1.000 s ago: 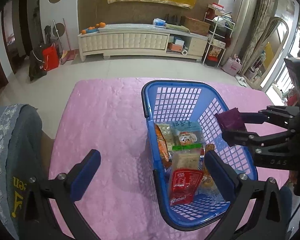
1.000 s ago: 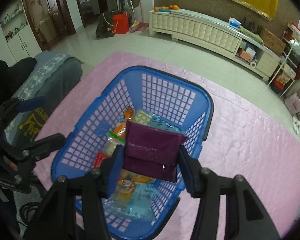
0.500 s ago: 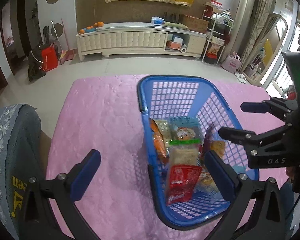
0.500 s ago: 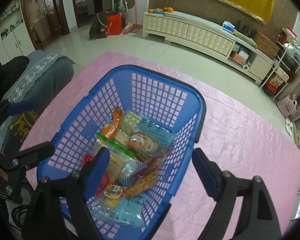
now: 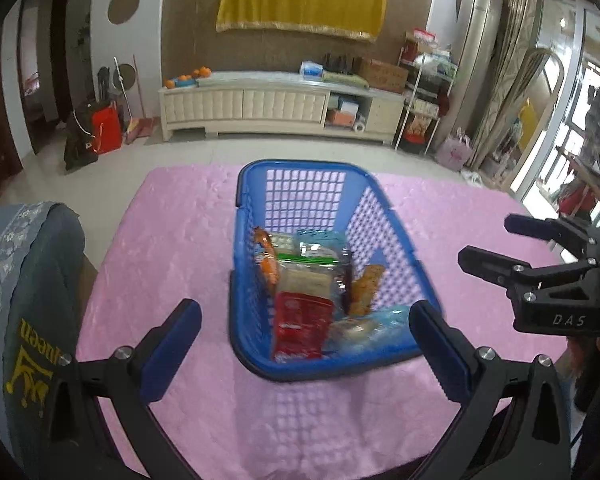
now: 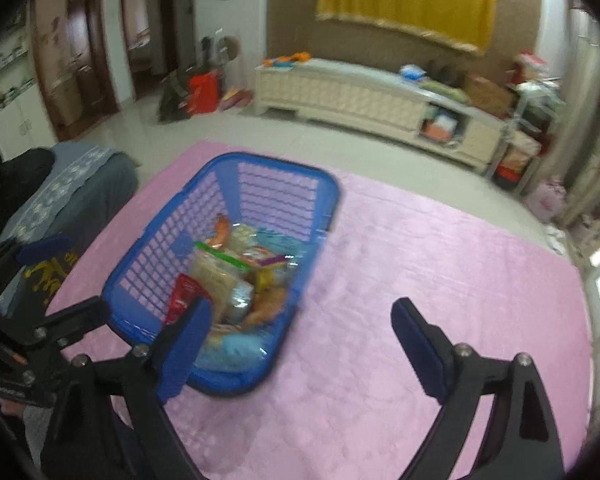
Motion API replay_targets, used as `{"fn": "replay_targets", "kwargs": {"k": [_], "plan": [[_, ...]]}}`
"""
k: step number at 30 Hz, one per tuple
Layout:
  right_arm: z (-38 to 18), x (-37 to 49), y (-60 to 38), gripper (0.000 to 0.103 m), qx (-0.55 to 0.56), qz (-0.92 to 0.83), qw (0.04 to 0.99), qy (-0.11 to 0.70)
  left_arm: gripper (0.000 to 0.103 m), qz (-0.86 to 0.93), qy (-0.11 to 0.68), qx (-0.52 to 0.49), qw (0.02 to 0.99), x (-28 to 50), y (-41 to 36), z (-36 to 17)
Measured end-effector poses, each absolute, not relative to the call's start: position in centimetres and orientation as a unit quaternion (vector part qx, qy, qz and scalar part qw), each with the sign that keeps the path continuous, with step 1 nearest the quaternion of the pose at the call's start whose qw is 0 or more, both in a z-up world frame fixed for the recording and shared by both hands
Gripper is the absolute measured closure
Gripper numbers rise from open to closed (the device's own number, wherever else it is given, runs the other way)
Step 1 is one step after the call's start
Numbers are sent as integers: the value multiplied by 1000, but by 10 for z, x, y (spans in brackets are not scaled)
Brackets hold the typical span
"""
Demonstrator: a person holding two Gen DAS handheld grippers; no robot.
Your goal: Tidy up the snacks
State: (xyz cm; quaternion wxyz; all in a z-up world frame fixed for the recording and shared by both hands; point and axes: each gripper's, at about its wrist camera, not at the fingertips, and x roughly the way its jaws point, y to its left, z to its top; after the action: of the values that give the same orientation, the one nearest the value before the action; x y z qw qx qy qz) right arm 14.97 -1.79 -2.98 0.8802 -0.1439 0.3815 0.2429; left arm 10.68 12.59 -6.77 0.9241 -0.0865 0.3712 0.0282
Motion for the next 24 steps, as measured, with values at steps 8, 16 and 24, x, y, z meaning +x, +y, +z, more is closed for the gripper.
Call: {"fn": "replay_targets", "kwargs": {"k": [8, 16, 24], "plan": [[-7, 98, -60, 1, -108, 229, 905, 341, 0, 32, 331, -90, 939, 64, 89, -47], [35, 47, -99, 0, -82, 217, 933, 276, 0, 23, 284, -76, 956, 13, 52, -14], [58, 5, -111, 0, -80, 215, 943, 239, 0, 12, 245, -46, 968, -15, 30, 16]]}}
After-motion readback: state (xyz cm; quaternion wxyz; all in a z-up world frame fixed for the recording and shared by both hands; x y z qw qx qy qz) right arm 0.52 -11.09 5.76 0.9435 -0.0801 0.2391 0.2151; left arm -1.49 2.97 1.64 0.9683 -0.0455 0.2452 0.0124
